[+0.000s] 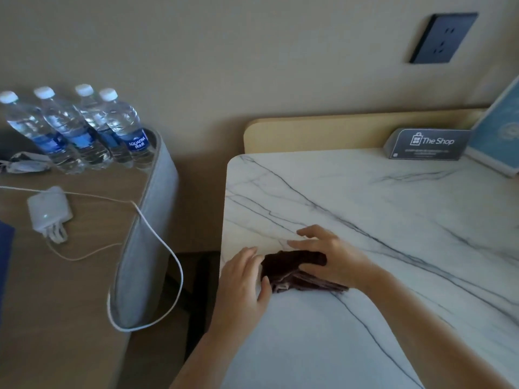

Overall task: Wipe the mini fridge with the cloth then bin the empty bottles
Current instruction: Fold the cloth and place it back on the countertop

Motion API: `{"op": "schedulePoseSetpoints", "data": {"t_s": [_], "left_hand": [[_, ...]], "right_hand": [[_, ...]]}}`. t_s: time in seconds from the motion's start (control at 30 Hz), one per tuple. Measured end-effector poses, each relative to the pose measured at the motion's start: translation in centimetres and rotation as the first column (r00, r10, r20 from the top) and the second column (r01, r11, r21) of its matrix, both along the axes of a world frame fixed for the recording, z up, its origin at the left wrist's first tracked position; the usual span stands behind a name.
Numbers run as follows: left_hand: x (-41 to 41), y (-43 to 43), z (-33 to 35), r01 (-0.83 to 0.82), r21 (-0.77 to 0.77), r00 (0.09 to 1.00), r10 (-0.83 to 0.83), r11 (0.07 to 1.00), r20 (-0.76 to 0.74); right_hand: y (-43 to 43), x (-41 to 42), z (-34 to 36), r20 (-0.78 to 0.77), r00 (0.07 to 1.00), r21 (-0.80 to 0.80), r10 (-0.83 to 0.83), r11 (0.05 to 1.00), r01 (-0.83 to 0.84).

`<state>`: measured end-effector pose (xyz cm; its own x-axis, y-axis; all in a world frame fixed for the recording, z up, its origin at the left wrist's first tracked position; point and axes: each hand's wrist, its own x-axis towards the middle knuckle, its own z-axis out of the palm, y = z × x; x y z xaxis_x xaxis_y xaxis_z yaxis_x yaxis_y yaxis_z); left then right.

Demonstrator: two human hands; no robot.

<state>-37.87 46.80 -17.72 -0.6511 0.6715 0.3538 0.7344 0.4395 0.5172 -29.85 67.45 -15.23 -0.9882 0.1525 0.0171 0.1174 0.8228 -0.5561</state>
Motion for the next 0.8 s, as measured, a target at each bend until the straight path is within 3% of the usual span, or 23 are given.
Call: {"op": "schedulePoseSetpoints", "data": {"t_s": [0.1,0.2,0.37,0.57,0.8], "left_hand": [[-0.1,1.2,-0.6,0.076,0.011,0.996,-0.075,0.997,-0.047],[0.2,2.6,-1.2,0.165,-0.020,0.980,-0.167,0.986,-0.112],[2.0,3.9,-2.4,0.213,-0.051,0.963,-0.218,0.976,-0.157],[2.8,3.7,-4.0,0.250,-0.100,0.955,-0.262,0.963,-0.135],[-0.2,5.6,-5.2,0.264,-0.079,0.953,-0.273,0.961,-0.128]], "right_hand": [[0.2,3.1,-0.8,-0.224,0.943,-0.011,-0.248,0.968,0.252],[-0.9,5.3,-2.2,-0.303,0.889,0.024,-0.343,0.930,0.368],[-3.0,6.1,-4.1,-0.390,0.879,0.168,-0.275,0.917,0.361],[-3.2,6.6,-6.5,-0.243,0.926,0.209,-0.289,0.916,0.341],[-0.7,4.3,-7.2,-0.285,0.917,0.106,-0.280,0.941,0.320]]}}
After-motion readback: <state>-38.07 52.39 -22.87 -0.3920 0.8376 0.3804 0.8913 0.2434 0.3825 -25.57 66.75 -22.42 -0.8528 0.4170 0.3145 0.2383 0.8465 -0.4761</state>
